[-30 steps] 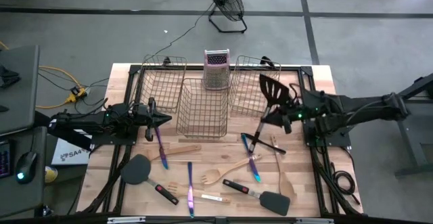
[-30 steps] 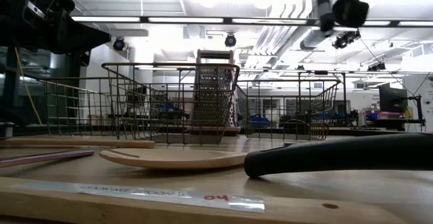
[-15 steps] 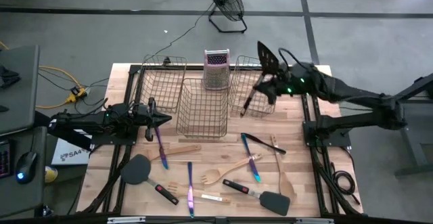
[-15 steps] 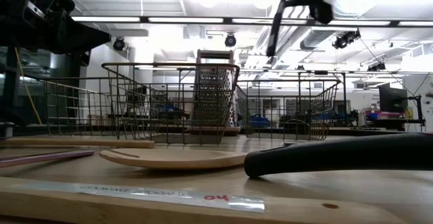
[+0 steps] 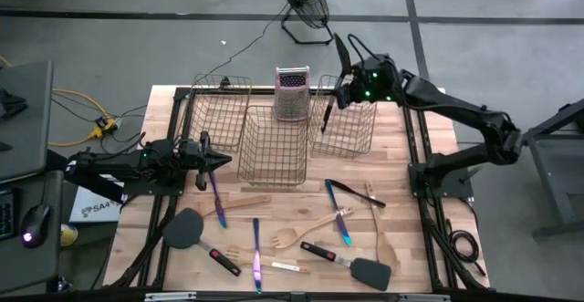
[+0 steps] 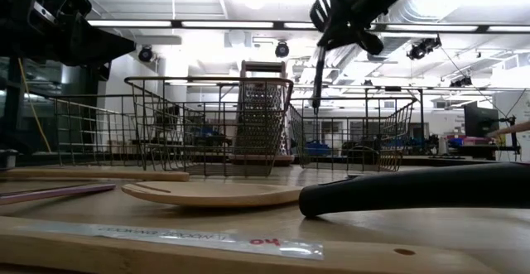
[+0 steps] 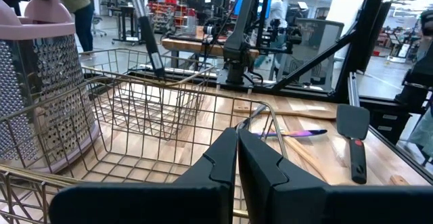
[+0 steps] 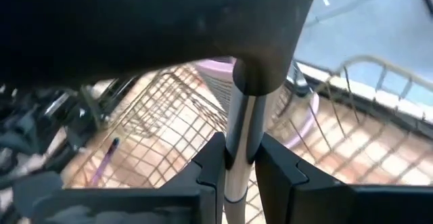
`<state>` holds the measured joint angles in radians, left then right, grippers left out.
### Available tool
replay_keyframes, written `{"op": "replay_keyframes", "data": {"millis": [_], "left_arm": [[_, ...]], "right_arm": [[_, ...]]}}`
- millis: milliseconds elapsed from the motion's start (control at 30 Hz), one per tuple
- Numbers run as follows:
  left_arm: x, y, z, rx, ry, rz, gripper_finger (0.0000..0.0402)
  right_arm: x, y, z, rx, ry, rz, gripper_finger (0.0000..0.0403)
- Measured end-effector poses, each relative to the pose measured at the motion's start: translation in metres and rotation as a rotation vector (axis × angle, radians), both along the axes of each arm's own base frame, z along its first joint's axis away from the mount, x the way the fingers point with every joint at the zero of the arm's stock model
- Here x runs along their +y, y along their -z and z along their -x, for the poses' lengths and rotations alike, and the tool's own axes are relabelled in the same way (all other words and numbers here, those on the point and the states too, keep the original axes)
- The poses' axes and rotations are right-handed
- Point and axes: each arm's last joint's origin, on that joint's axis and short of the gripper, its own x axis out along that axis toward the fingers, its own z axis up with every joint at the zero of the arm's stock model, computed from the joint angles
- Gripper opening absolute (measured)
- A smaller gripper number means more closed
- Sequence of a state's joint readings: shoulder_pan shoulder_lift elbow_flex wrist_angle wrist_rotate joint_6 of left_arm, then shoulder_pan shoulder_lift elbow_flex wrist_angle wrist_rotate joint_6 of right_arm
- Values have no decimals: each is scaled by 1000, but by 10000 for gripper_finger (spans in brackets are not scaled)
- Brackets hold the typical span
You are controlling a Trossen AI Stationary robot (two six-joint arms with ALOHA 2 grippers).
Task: Pick & Place Kitchen Items
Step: Put the top black spatula into the right wire basket
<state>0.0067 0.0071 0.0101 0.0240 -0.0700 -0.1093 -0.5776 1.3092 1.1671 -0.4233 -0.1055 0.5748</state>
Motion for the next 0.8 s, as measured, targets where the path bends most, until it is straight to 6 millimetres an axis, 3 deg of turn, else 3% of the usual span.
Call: {"op": "replay_keyframes", "data": {"millis": [333, 567, 800], "left_arm": [[0, 0, 0, 0, 0, 0, 15], [0, 0, 0, 0, 0, 0, 15], [0, 0, 0, 0, 0, 0, 15]], "right_arm": [[-10, 23, 11, 125, 287, -208, 51], [-18, 34, 11, 204, 314, -213, 51], [-25, 48, 13, 325, 204, -200, 52]]}}
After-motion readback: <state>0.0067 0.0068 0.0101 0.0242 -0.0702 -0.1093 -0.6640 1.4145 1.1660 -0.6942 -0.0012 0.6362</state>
